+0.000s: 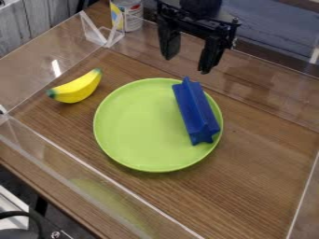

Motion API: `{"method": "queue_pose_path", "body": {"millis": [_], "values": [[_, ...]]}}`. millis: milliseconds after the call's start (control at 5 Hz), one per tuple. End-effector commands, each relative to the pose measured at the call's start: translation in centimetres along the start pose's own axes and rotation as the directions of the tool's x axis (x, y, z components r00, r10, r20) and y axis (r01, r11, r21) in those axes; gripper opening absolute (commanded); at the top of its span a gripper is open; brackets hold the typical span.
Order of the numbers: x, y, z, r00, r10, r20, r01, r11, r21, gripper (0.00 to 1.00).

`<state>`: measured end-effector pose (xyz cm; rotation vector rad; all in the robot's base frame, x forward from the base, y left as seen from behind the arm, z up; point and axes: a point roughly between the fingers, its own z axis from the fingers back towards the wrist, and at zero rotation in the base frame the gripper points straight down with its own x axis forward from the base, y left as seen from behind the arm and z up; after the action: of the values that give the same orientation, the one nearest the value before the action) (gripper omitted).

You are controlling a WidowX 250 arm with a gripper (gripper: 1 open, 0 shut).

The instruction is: Put the banana in the green plate

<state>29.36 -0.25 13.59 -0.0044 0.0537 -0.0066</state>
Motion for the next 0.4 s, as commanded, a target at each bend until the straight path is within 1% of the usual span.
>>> {"method": "queue_pose_path", "body": {"millis": [0,200], "values": [[-0.4,1.7,-0.5,1.0,-0.013,-0.018,0.013,1.0,0.008,1.0],[-1.5,4.6,-0.7,0.999,-0.036,-0.022,0.036,0.999,0.019,1.0]]}}
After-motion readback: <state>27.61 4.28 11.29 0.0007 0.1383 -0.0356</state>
